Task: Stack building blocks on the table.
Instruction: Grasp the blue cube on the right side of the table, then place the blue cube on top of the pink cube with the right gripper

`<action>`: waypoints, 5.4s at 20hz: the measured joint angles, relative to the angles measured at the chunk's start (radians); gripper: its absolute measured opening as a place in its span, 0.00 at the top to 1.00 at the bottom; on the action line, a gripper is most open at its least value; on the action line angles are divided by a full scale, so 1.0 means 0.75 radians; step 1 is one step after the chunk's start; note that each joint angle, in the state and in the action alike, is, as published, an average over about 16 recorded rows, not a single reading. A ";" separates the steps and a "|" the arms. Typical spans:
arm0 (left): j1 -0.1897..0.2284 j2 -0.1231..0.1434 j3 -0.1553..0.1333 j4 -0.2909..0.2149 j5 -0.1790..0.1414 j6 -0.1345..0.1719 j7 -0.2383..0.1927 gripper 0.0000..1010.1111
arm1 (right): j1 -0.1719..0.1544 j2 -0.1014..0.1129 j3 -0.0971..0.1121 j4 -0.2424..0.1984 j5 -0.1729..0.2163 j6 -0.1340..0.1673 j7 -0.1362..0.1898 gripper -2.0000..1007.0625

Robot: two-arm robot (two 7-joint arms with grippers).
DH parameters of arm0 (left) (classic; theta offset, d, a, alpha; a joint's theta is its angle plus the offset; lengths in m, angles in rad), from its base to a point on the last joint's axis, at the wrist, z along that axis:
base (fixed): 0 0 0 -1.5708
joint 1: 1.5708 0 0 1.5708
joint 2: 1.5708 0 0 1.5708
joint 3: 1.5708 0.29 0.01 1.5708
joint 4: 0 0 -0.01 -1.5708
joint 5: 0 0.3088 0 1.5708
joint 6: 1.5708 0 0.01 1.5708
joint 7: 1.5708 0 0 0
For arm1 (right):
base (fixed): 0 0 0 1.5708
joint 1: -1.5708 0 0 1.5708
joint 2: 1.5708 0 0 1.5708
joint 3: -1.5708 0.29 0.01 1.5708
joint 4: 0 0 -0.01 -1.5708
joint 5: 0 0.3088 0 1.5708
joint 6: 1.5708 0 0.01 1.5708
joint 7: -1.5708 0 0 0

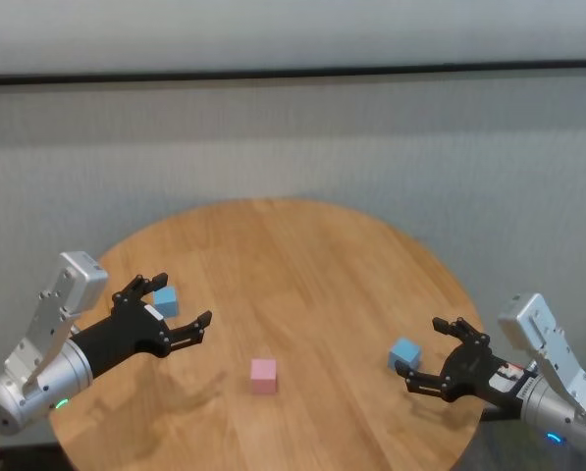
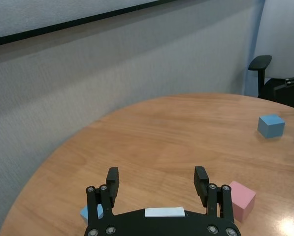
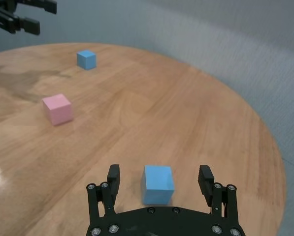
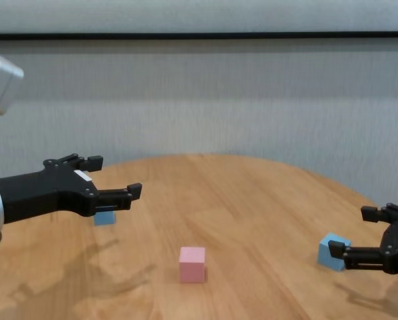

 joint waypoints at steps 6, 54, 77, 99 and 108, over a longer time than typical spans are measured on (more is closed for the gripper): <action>0.000 0.000 0.000 0.000 0.000 0.000 0.000 0.01 | 0.025 -0.027 -0.007 0.049 -0.037 -0.007 -0.006 0.01; 0.000 0.000 0.000 0.000 0.000 0.000 0.000 0.01 | 0.099 -0.102 -0.022 0.196 -0.132 -0.019 -0.007 0.01; 0.000 0.000 0.000 0.000 0.000 0.000 0.000 0.01 | 0.089 -0.101 -0.019 0.172 -0.152 0.014 -0.040 0.09; 0.000 0.000 0.000 0.000 0.000 0.000 0.000 0.01 | 0.088 -0.102 -0.014 0.188 -0.168 0.024 -0.044 0.61; 0.000 0.000 0.000 0.000 0.000 0.000 0.000 0.01 | 0.076 -0.106 0.002 0.141 -0.148 0.031 -0.045 0.63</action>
